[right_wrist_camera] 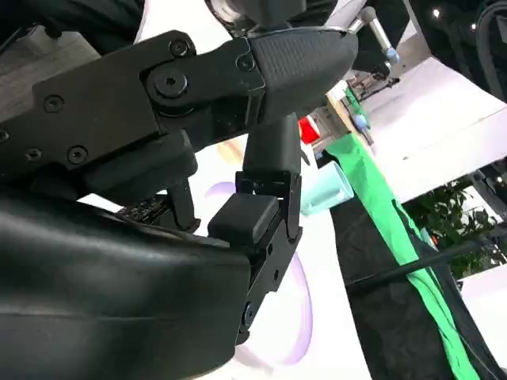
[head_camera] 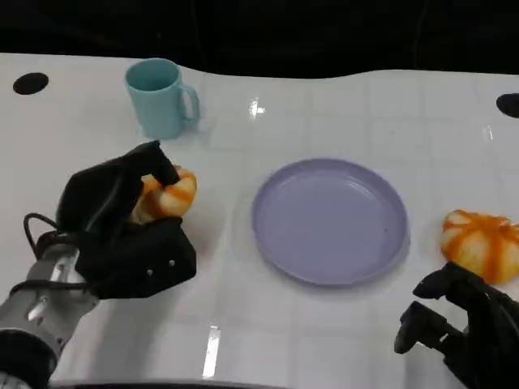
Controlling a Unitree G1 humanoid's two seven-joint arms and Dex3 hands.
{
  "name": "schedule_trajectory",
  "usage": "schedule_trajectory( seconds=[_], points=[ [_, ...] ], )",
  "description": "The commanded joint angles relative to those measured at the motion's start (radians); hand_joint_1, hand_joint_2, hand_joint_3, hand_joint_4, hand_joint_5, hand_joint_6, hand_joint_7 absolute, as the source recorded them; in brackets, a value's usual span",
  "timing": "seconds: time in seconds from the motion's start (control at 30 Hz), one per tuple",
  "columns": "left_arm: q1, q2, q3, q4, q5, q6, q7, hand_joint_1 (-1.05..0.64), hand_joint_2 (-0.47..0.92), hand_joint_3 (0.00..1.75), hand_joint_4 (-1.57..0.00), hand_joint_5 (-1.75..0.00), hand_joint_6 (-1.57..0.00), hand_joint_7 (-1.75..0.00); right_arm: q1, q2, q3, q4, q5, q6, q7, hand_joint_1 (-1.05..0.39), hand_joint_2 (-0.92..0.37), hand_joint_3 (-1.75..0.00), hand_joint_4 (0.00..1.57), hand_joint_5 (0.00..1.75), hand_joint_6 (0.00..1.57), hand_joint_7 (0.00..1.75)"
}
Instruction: Grasp the bread from the table and place it into the plate.
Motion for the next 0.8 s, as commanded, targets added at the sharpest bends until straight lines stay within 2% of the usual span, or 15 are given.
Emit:
schedule_trajectory(
  seconds=[0.03,0.33,0.47,0.63,0.8],
  points=[
    [-0.052,-0.003,-0.014,-0.028,0.009,-0.011,-0.033,-0.23,0.51,1.14,-0.84,-1.75,-0.62,-1.75,-0.004,-0.01,-0.012,0.007,-0.001,-0.006,-0.001,-0.52,-0.92,-0.19,0.73,1.54,0.8,1.06],
    [-0.154,-0.068,-0.063,0.01,0.063,-0.057,0.009,-0.18,0.49,1.17,-0.87,-1.75,-0.65,-1.75,-0.008,-0.008,-0.011,0.013,0.0,-0.011,0.001,-0.52,-0.92,-0.18,0.73,1.55,0.8,1.07],
    [-0.21,-0.109,-0.097,0.034,0.094,-0.048,0.012,-0.16,0.5,1.12,-0.87,-1.75,-0.64,-1.75,-0.007,-0.007,-0.012,0.013,0.008,-0.005,0.003,-0.52,-0.92,-0.17,0.72,1.55,0.79,1.06],
    [-0.262,-0.163,-0.131,0.077,0.117,-0.056,0.022,-0.14,0.47,1.19,-0.9,-1.75,-0.67,-1.75,-0.005,-0.006,-0.009,0.013,0.001,-0.015,0.004,-0.52,-0.92,-0.19,0.71,1.55,0.79,1.06],
    [-0.308,-0.209,-0.155,0.125,0.113,-0.065,-0.003,-0.19,0.53,1.2,-0.93,-1.75,-0.7,-1.75,0.0,-0.004,-0.005,0.009,0.0,-0.021,0.005,-0.52,-0.92,-0.2,0.72,1.55,0.78,1.07]
  ],
)
